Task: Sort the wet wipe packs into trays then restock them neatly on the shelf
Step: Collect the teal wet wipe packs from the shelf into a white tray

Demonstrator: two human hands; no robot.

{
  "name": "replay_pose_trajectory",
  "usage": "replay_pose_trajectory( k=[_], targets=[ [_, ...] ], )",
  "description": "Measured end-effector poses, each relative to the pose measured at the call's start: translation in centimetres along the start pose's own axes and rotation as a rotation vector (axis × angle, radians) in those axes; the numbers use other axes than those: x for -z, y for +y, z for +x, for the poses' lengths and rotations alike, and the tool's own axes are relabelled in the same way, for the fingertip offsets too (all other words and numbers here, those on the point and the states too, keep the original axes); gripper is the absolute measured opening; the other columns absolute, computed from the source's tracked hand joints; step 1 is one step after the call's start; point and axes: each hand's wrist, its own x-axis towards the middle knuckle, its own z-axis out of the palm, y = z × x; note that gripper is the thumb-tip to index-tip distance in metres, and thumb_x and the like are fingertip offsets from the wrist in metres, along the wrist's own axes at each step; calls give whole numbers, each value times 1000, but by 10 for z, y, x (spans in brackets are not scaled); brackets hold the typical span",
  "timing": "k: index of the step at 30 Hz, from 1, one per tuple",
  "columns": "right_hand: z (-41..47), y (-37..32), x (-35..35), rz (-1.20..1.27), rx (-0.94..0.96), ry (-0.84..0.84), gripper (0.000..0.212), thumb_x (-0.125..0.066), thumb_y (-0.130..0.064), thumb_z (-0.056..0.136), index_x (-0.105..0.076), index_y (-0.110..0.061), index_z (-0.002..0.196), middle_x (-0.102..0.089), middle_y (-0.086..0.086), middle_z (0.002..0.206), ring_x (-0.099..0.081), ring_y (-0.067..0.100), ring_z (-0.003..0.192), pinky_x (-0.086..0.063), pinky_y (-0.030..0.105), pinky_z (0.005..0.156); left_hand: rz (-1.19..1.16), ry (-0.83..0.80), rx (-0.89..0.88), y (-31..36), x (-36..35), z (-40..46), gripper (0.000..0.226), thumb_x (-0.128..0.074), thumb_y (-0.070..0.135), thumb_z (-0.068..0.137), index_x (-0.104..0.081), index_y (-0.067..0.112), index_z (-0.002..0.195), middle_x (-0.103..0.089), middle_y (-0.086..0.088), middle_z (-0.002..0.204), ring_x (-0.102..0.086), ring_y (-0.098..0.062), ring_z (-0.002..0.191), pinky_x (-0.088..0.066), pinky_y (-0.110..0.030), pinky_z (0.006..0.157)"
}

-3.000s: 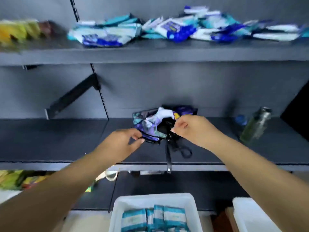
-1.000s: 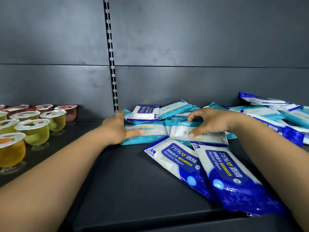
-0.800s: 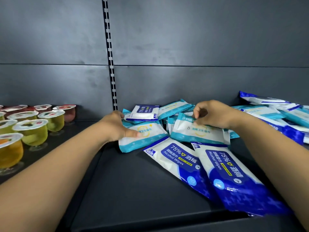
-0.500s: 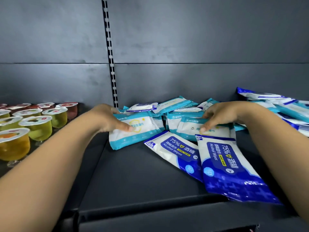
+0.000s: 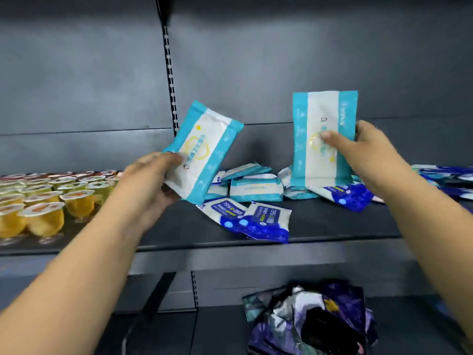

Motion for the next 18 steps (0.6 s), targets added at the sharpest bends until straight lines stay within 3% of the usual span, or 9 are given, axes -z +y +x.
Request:
replay_pose_trajectory(
  k=[4,7,12,16,18],
  targets=[
    [-86,23,53,289,-119,-53,4,-59,-18,88,-61,-19,84,-71,-11,76,-67,2,67,-57,21,67,-67,-77,57,-32,-46,-103,10,-61,13,77,-69,14,72,-72,5,71,-67,-5,62,-55,-25,65],
    [-162,70,88,333,-324,-79,3,-60,-19,84,-63,-18,86,-72,-10,74,-67,5,67,-56,23,65,-87,-96,197,-80,-63,-171,13,-63,20,62,-75,21,64,-73,4,74,-66,-6,64,-53,-23,66],
    [-274,160,130,260,-760,-113,6,-59,-16,88,-63,-20,85,-71,-5,83,-68,11,73,-56,29,74,-87,-17,563,-186,-66,-264,15,-63,16,71,-68,13,85,-74,0,83,-70,-11,73,-58,-27,63],
    [-361,236,147,177,-1076,-12,21,-47,-3,92,-56,-18,82,-65,1,83,-63,3,56,-51,17,55,92,77,836,-284,-48,-334,5,-61,16,86,-64,19,82,-71,4,83,-67,-11,76,-57,-26,71],
    [-405,272,153,95,-1213,-19,22,-42,3,91,-56,-13,87,-63,6,88,-61,10,62,-50,17,54,171,80,921,-327,-29,-367,7,-63,16,85,-61,19,79,-66,4,78,-62,-11,73,-54,-26,68]
  ],
)
